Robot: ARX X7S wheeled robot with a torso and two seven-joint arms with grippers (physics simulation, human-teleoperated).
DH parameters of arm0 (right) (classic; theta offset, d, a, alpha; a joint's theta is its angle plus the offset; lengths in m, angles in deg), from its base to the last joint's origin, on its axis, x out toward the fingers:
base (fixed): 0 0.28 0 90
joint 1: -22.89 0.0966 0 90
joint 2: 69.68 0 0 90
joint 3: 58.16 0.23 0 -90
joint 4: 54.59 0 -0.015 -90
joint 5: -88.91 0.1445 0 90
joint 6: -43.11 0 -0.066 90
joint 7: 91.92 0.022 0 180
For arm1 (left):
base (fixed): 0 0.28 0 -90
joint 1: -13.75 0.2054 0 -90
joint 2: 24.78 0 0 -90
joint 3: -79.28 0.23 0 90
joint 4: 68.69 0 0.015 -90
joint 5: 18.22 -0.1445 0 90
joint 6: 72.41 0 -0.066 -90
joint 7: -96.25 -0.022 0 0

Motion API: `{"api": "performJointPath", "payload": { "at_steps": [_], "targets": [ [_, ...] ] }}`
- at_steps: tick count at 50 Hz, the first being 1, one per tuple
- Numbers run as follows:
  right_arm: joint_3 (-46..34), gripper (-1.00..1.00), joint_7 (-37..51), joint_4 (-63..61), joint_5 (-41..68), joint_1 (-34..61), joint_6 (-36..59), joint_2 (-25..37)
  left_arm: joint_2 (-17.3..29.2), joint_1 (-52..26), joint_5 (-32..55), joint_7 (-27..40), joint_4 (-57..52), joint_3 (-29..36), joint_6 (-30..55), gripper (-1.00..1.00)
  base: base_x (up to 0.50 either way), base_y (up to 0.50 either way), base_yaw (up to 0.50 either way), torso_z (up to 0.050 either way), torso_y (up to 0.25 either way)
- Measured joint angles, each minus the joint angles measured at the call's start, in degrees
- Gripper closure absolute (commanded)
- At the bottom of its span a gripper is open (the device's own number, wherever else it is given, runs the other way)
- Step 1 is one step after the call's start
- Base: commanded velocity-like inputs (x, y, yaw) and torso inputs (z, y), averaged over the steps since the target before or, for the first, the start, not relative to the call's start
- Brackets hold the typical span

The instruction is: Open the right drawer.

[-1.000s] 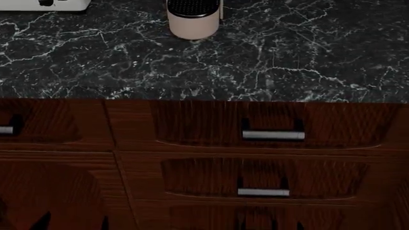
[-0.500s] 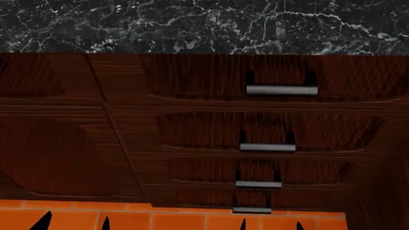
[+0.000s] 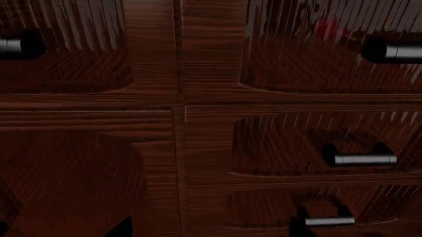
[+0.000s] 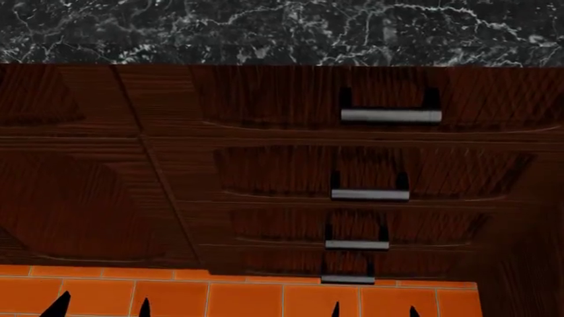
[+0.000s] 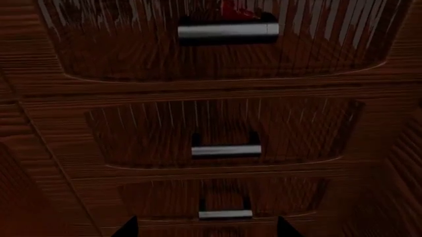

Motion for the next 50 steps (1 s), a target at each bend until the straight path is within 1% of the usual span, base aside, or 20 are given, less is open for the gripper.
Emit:
{"api": "performJointPath", "payload": {
  "at_steps": [50],
  "targets": [
    [-1.3,-1.00,0.9,-0.1,0.9,0.3,-0.2,1.0,0.9,-0.2,0.8,1.0,0.1,1.2,-1.3,-1.00,0.19,-0.02,0.00,0.000,0.000]
  ]
}}
